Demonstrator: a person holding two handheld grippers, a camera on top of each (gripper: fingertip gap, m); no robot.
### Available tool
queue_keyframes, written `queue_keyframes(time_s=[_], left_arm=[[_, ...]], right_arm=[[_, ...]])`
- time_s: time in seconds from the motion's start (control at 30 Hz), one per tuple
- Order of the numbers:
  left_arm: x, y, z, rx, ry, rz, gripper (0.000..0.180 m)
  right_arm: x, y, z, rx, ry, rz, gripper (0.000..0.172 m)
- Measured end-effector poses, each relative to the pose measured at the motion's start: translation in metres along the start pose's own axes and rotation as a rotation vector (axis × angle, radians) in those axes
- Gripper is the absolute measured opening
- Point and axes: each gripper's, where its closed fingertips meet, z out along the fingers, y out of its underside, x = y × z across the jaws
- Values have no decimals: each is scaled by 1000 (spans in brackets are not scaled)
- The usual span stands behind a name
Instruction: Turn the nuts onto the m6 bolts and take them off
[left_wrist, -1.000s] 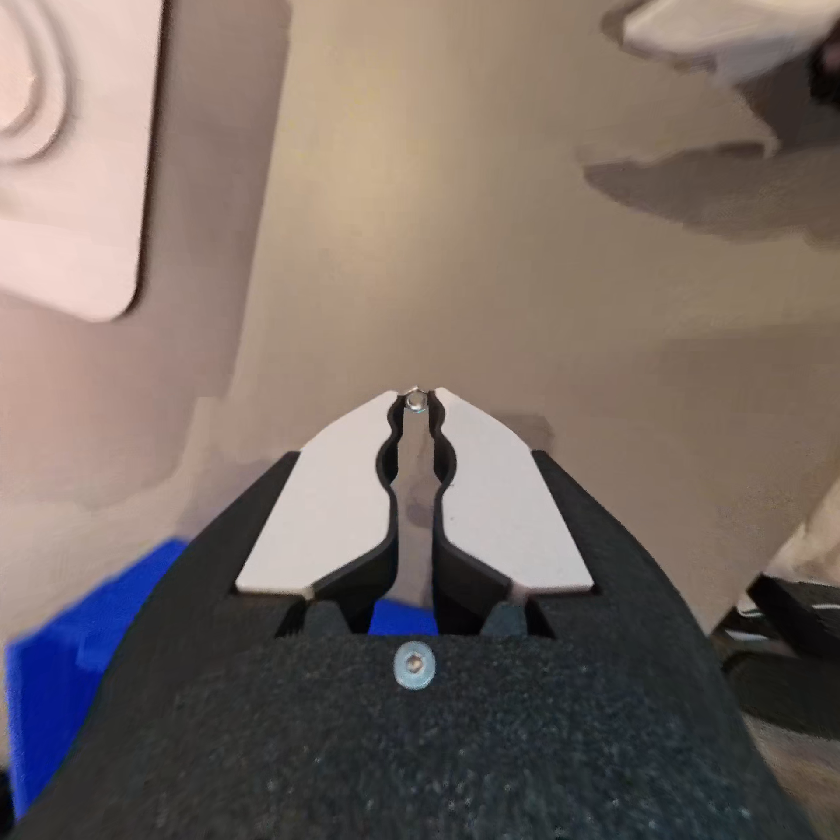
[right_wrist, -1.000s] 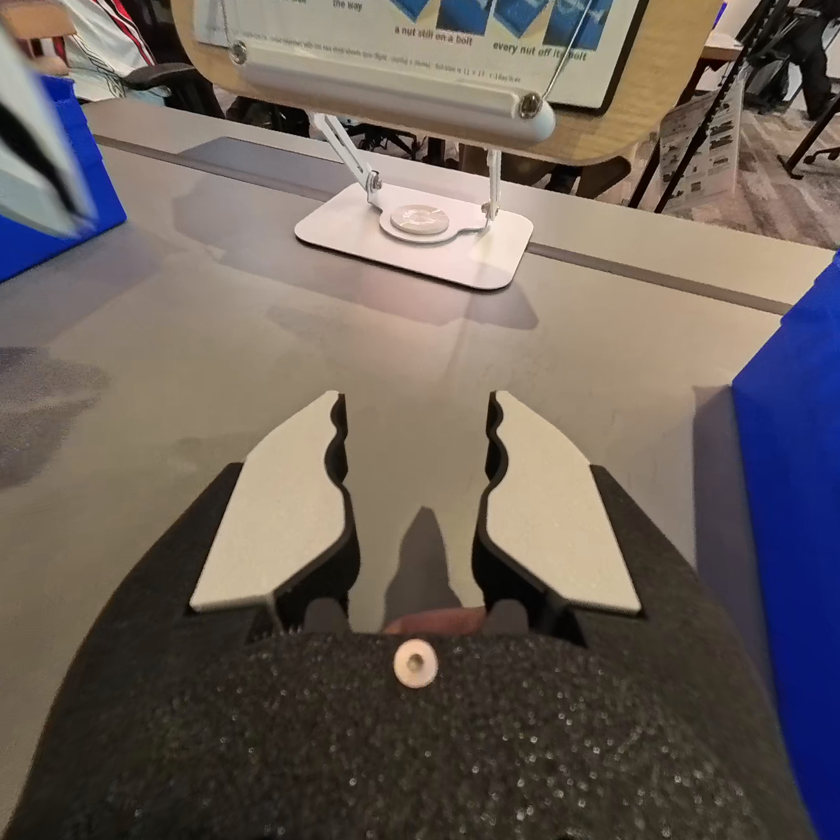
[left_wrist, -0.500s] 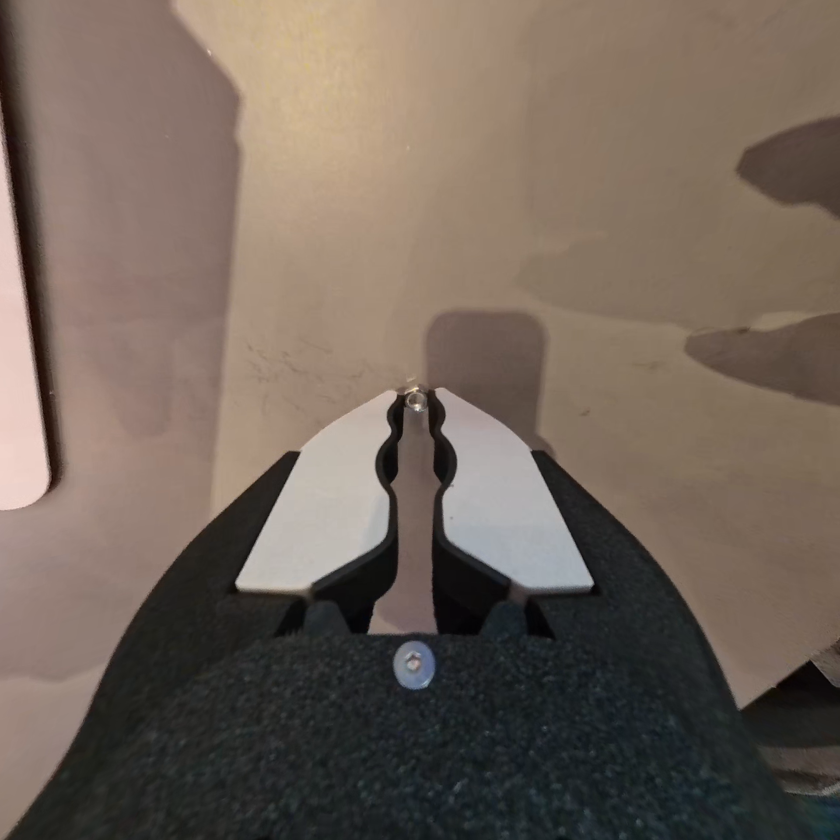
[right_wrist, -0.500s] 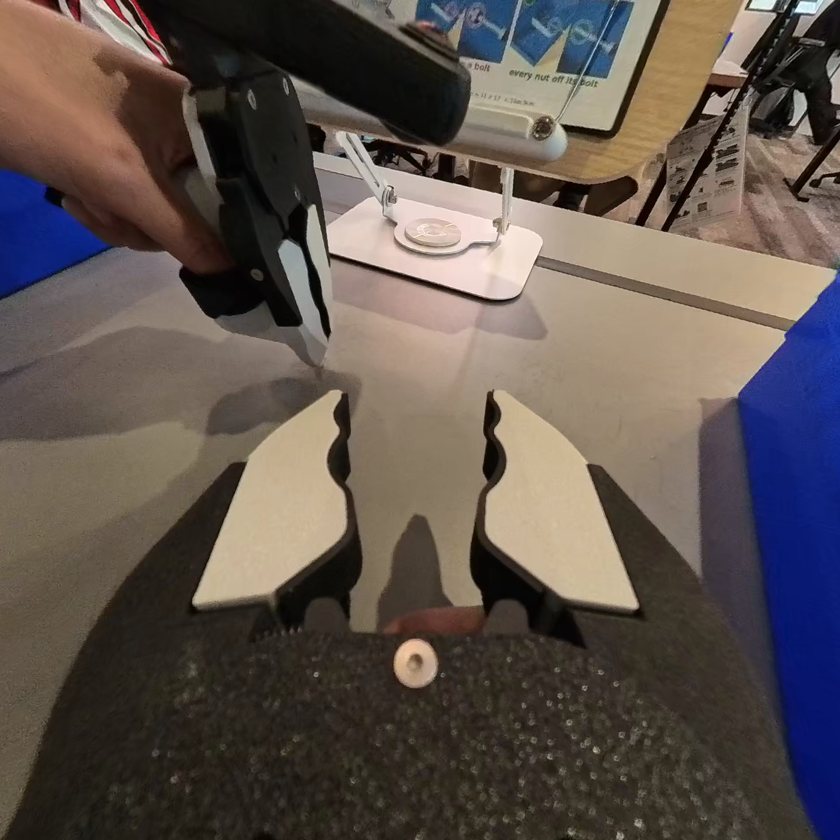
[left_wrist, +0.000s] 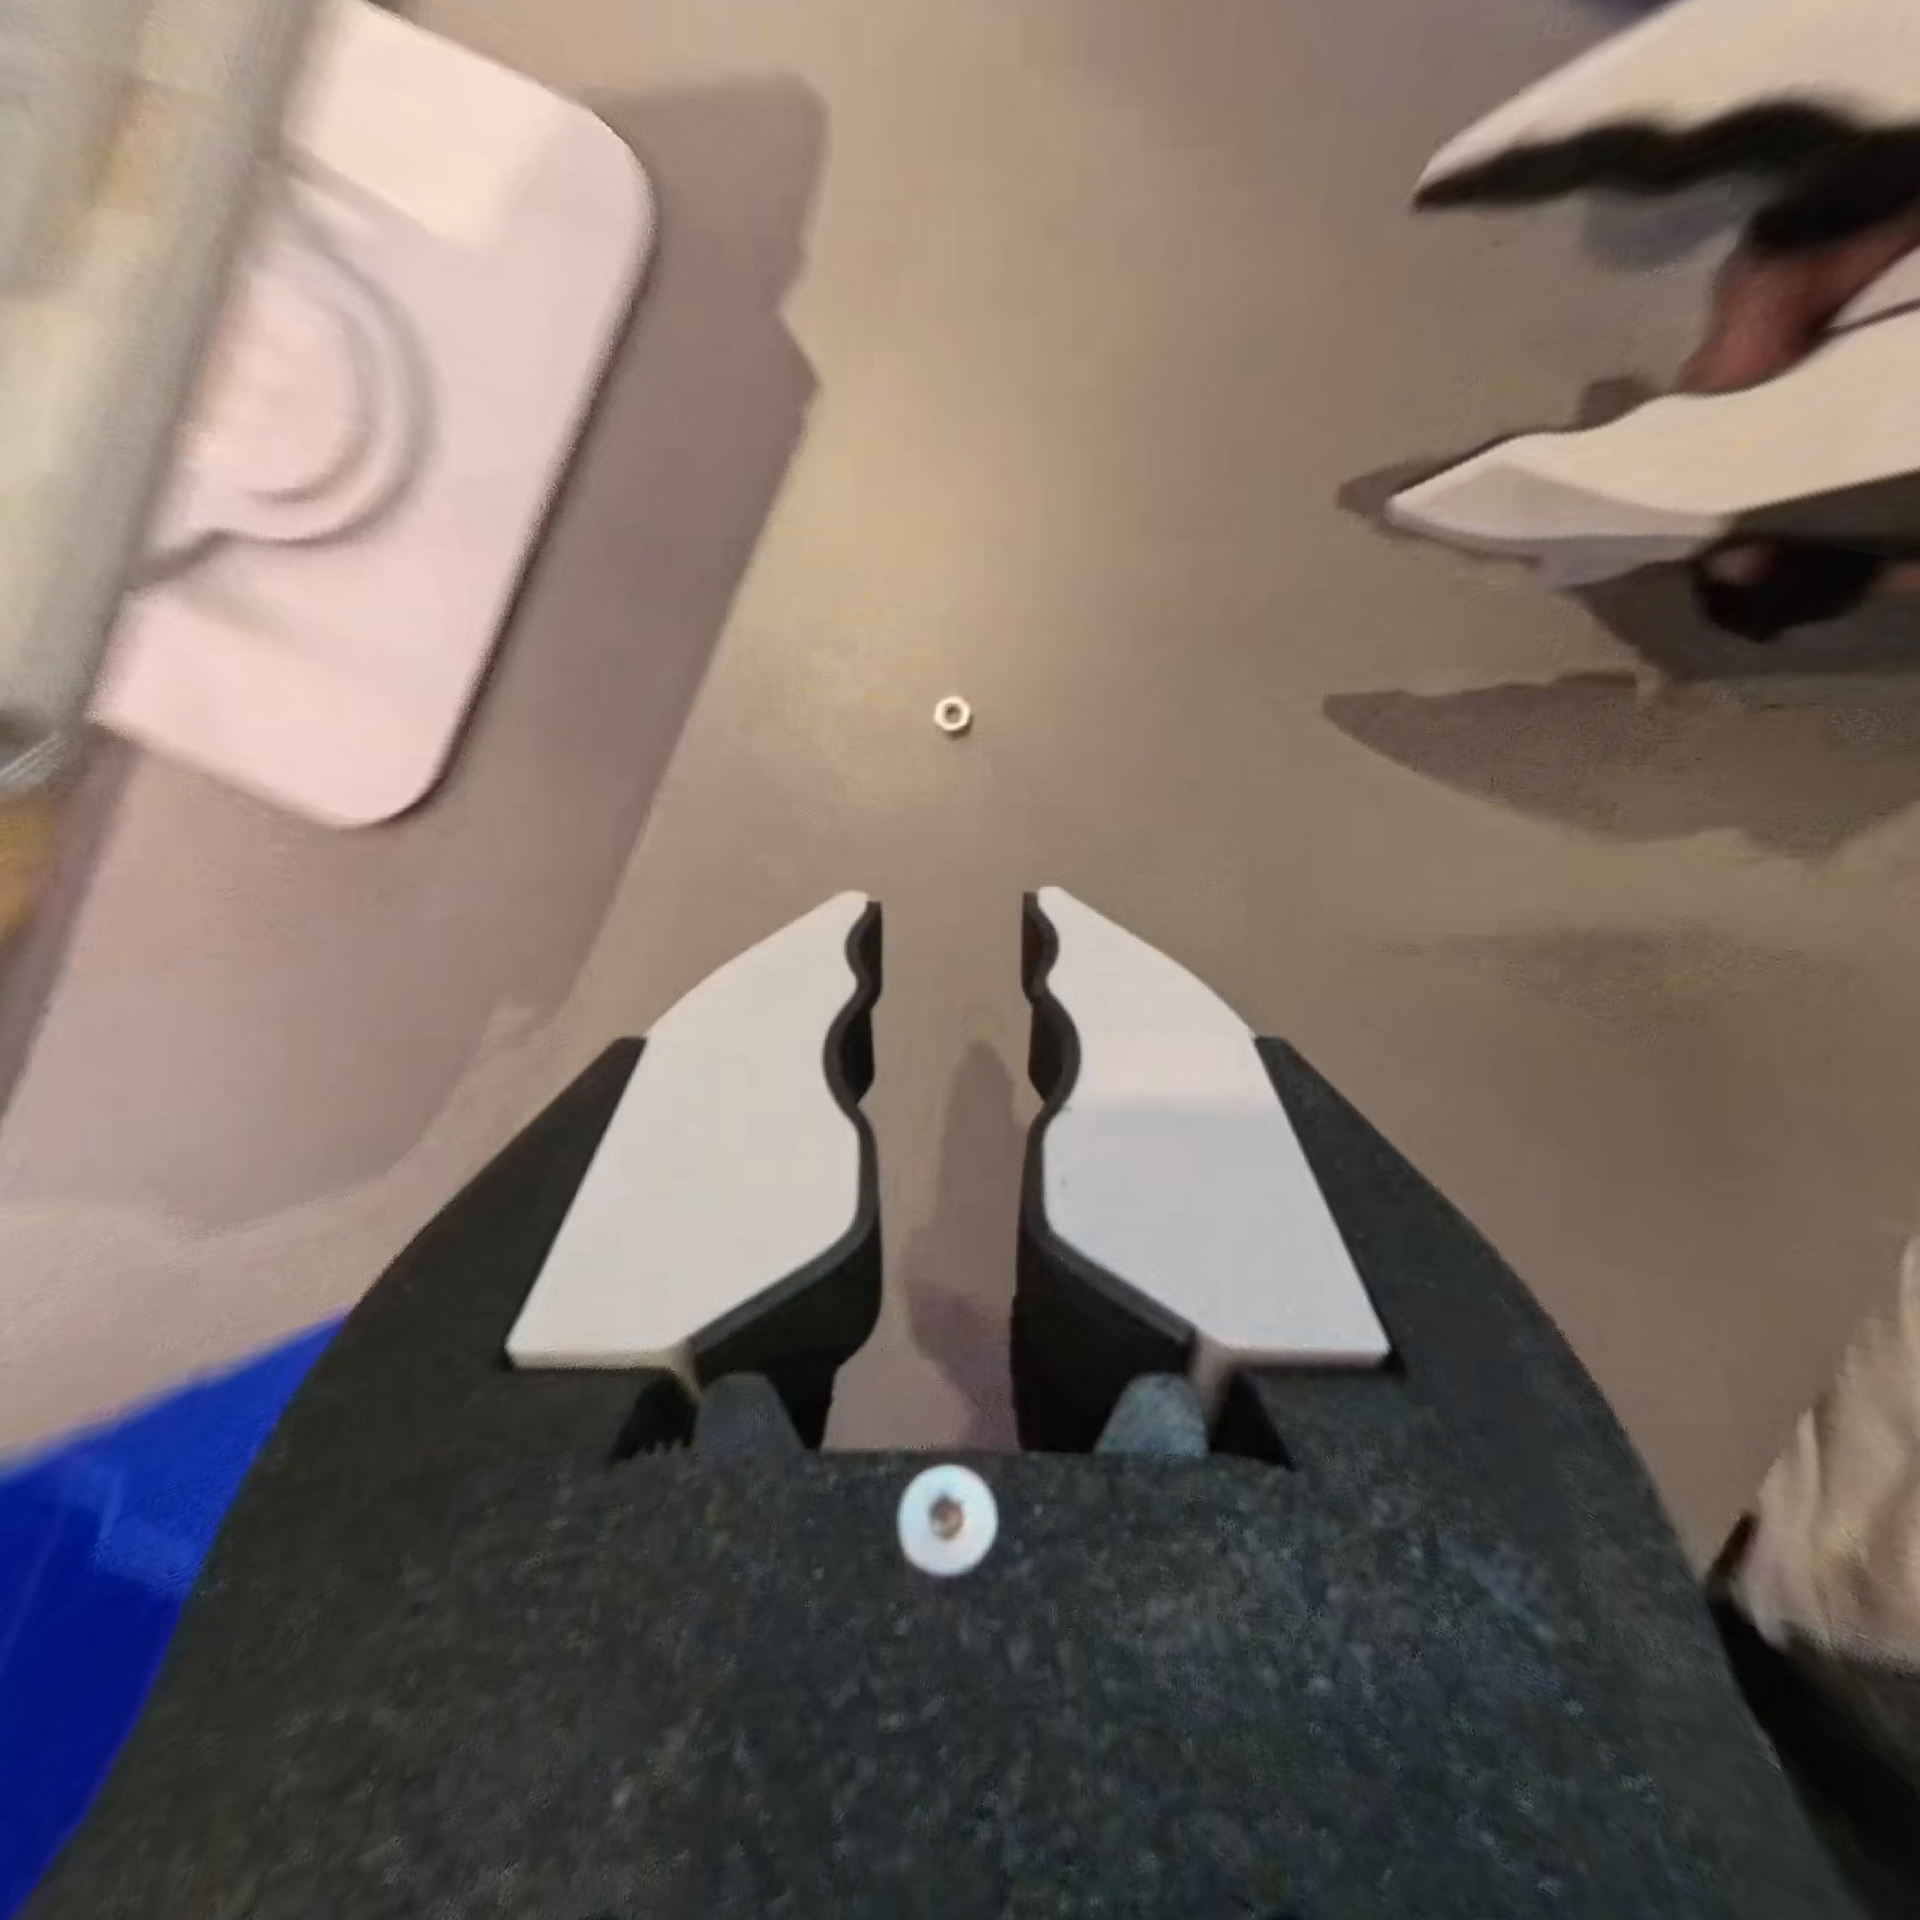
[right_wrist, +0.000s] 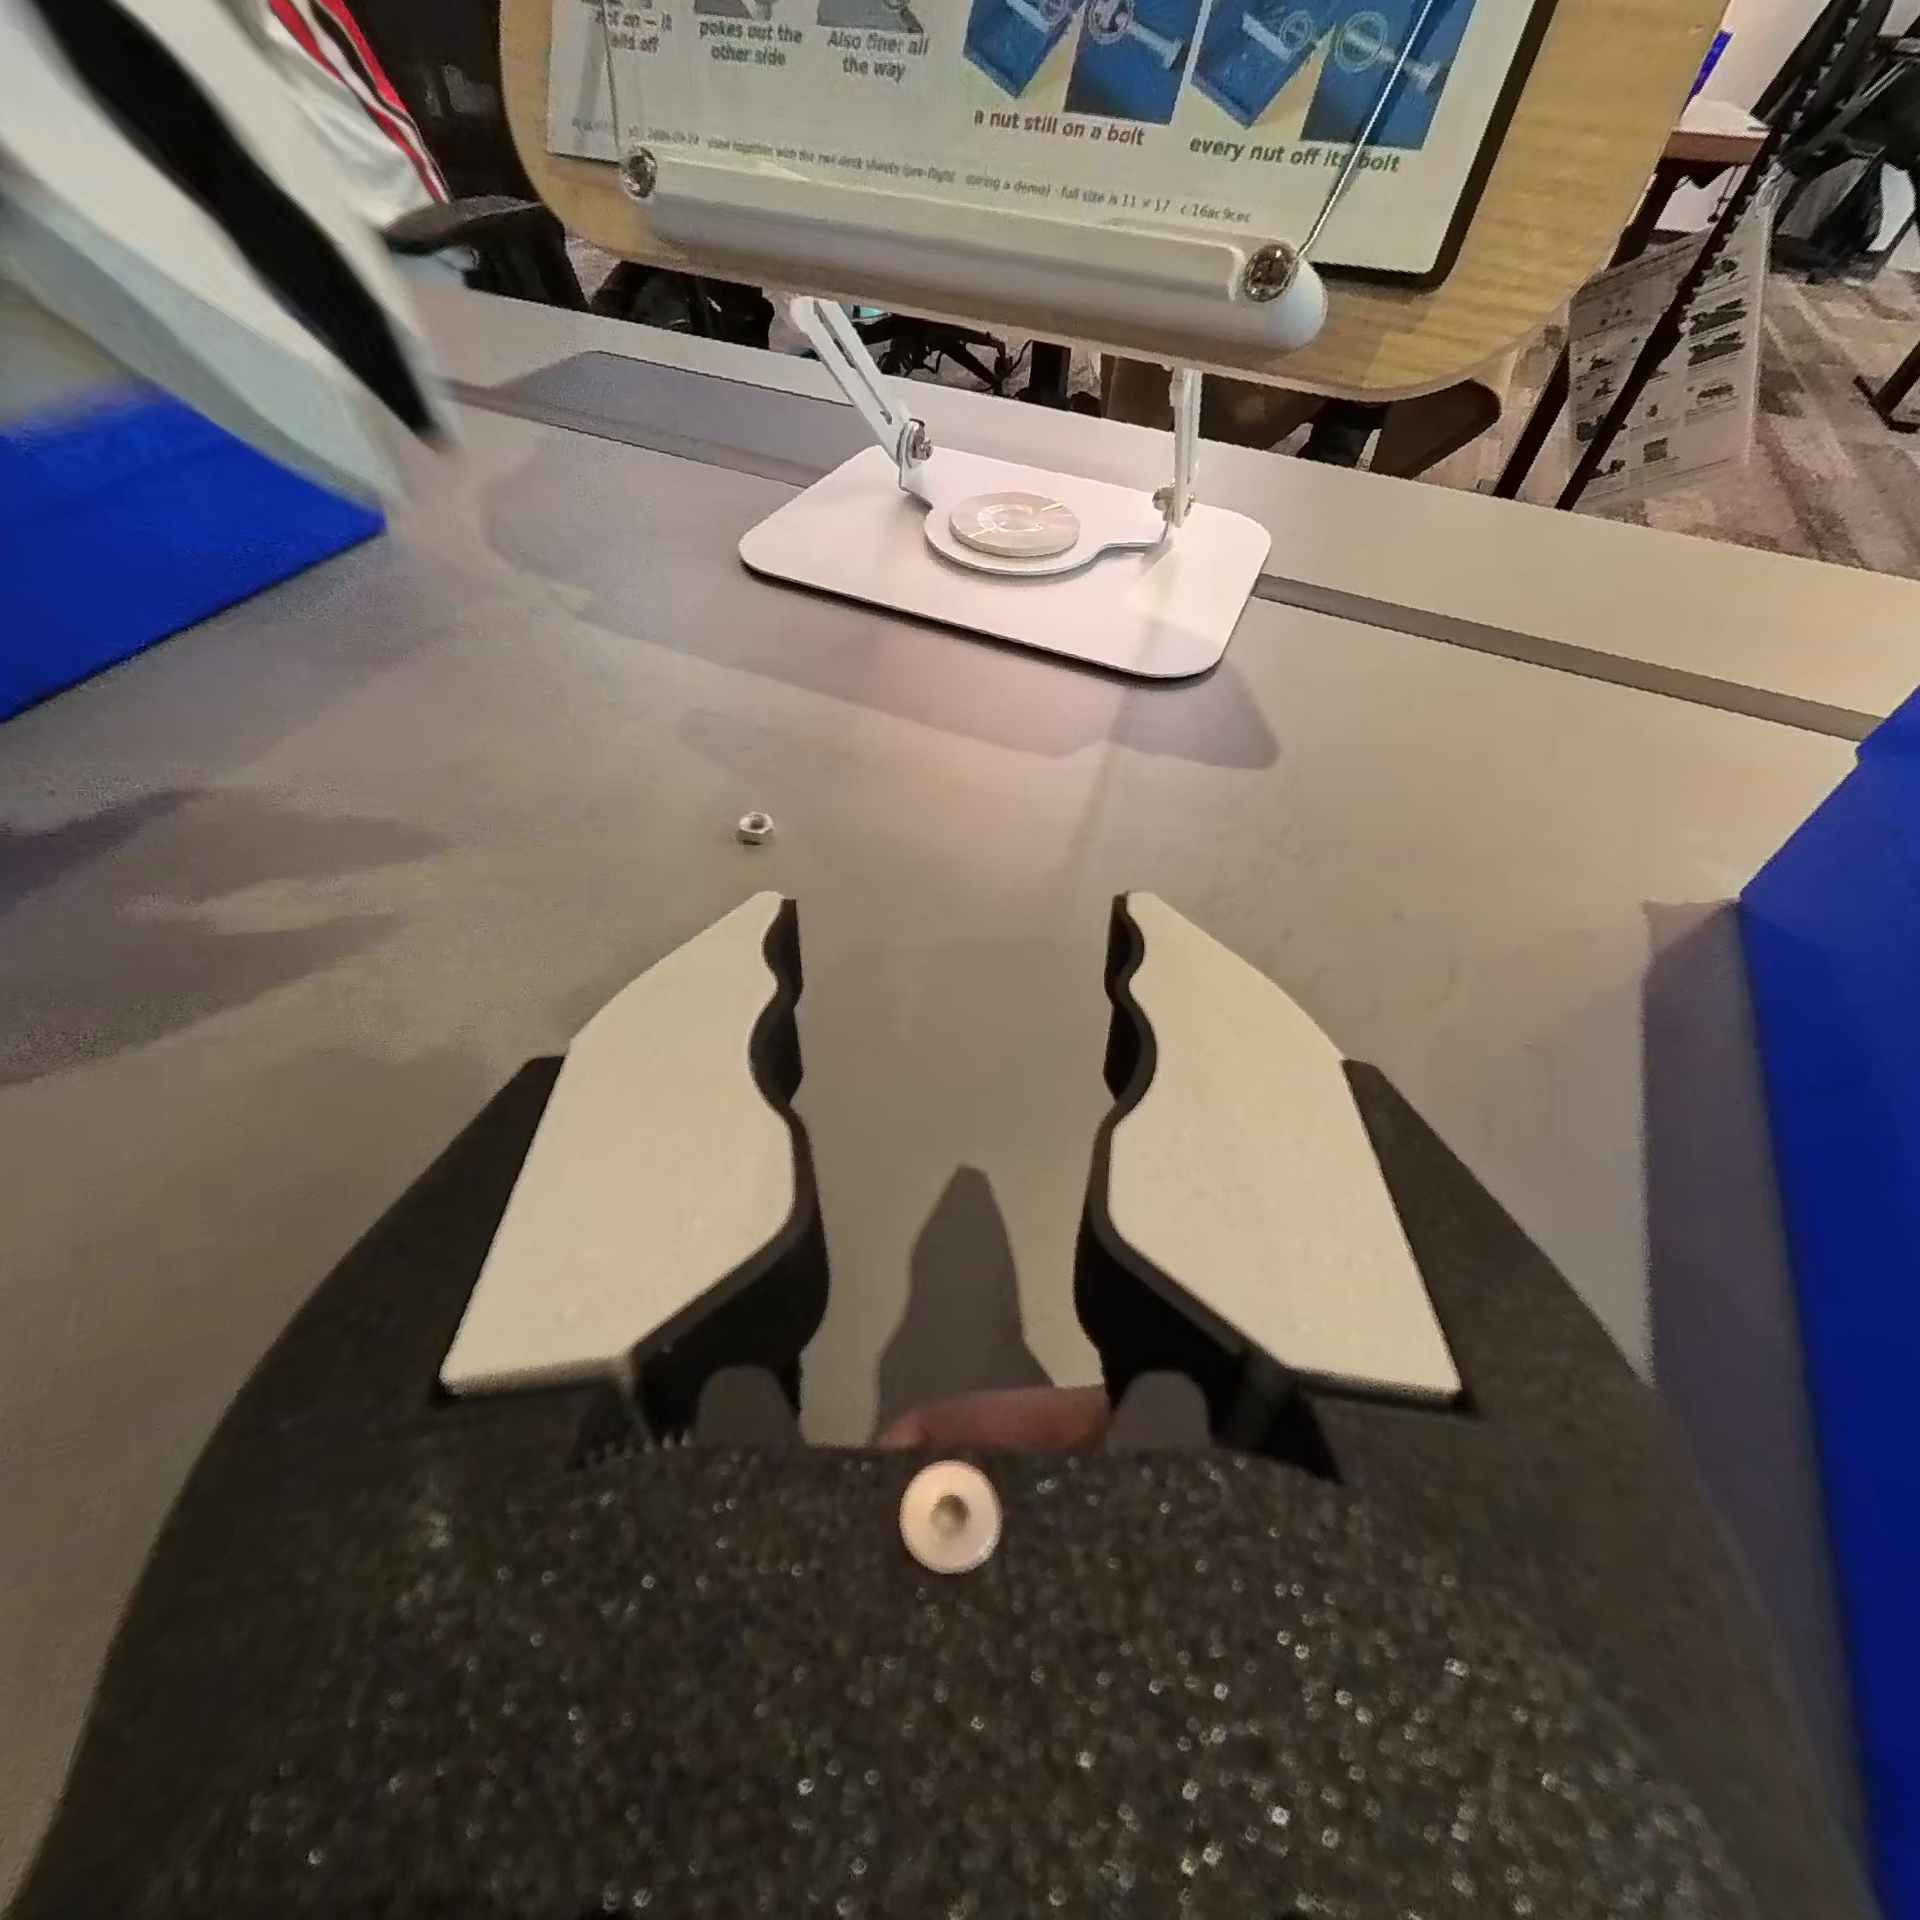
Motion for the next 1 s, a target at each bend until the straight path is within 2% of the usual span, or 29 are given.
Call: queue_keyframes(time_s=[0.1, 0.2, 0.3, 0.33, 0.43, 0.57, 0.67, 0.8, 0.9, 1.0], left_arm=[[-8, 37, -89, 246, -211, -133, 30], [-25, 120, -147, 346, -492, -342, 32], [-28, 207, -158, 293, -641, -559, 37], [-25, 224, -156, 294, -650, -606, 38], [-13, 252, -146, 305, -630, -722, 38], [-12, 266, -140, 259, -663, -777, 41], [-28, 254, -147, 221, -668, -709, 40], [-79, 234, -148, 80, -587, -690, 43], [-120, 213, -125, 30, -430, -795, 46], [-157, 215, -98, -82, -391, -888, 45]], right_arm=[[-1, 0, 0, -2, -4, -6, 56], [-2, 1, 1, -6, -10, -5, 56], [-4, 1, 1, -7, -20, 0, 56], [-5, 1, 2, -9, -23, -1, 56], [-6, 2, 3, -15, -24, -9, 56], [-8, 3, 4, -22, -26, -26, 56], [-12, 4, 5, -27, -31, -44, 56], [-18, 4, 6, -38, -42, -80, 56], [-21, 5, 7, -44, -36, -115, 56], [-23, 5, 8, -47, -34, -139, 56]])
